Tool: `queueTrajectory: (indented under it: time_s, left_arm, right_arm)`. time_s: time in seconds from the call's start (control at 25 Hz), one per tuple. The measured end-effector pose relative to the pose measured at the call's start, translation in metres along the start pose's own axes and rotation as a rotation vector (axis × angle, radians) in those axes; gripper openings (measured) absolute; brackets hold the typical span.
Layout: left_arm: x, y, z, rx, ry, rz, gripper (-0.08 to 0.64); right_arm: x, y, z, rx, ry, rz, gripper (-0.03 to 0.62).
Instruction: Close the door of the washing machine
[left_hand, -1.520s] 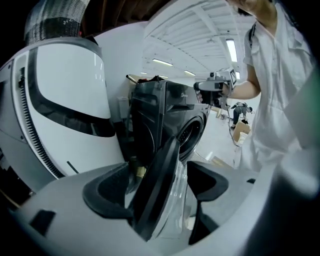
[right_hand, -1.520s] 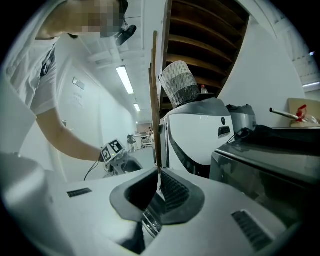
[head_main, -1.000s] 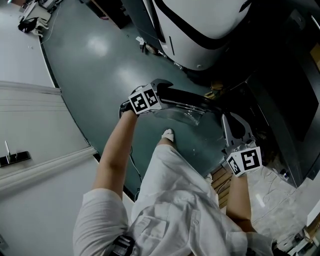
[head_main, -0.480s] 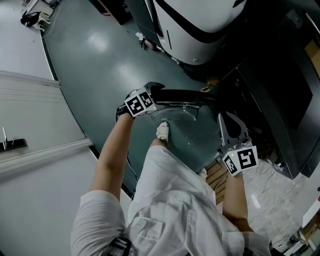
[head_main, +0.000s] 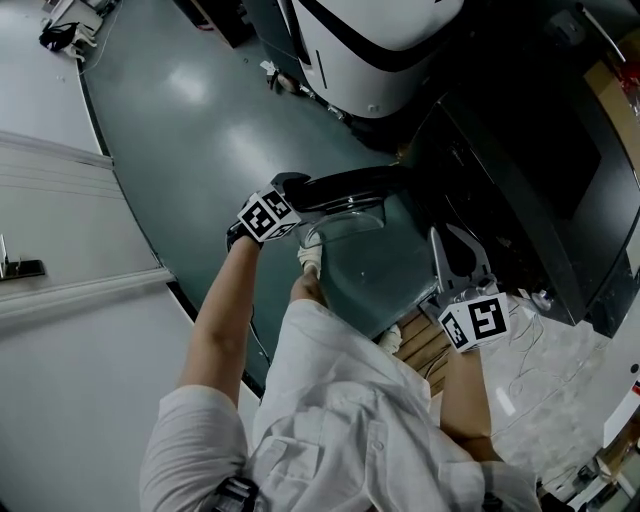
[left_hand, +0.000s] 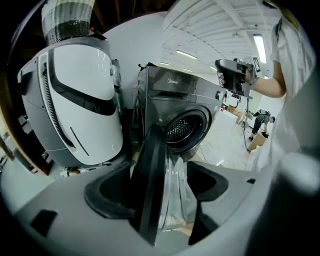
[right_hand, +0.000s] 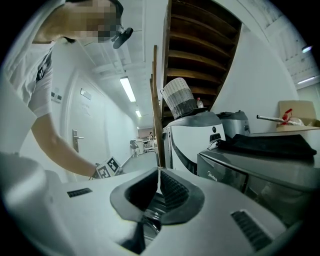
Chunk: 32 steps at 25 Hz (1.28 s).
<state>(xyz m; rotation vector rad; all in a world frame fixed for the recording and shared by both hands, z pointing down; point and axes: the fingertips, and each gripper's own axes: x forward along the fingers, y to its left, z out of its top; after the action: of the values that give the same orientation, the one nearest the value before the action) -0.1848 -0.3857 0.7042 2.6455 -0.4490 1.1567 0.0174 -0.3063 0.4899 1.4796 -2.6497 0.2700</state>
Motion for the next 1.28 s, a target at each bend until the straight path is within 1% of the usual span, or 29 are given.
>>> queueTrajectory:
  time_s: [0.2, 0.36, 0.48, 0.68, 0.92, 1.12, 1.28]
  left_arm:
    - [-0.002, -0.034, -0.008, -0.047, -0.018, 0.043, 0.356]
    - [0.002, -0.055, -0.004, -0.095, -0.047, 0.072, 0.356]
    - [0.004, -0.071, -0.001, -0.121, -0.068, 0.097, 0.354]
    - [0.009, -0.098, 0.001, -0.163, -0.097, 0.134, 0.354]
    - [0.016, -0.12, 0.007, -0.223, -0.122, 0.17, 0.354]
    - [0.027, -0.139, 0.011, -0.286, -0.11, 0.225, 0.354]
    - [0.047, -0.157, 0.016, -0.343, -0.106, 0.259, 0.354]
  right_arm:
    - [-0.038, 0.007, 0.003, -0.01, -0.008, 0.007, 0.032]
    - [-0.063, 0.009, 0.012, -0.044, -0.031, 0.021, 0.032]
    - [-0.079, 0.012, 0.011, -0.07, -0.025, 0.031, 0.032]
    - [-0.104, 0.013, 0.004, -0.073, -0.013, 0.031, 0.032]
    - [-0.133, 0.009, 0.006, -0.094, -0.03, 0.03, 0.032]
    - [-0.173, 0.001, 0.004, -0.095, -0.041, 0.031, 0.032]
    - [-0.208, -0.015, -0.005, -0.095, -0.024, 0.012, 0.032]
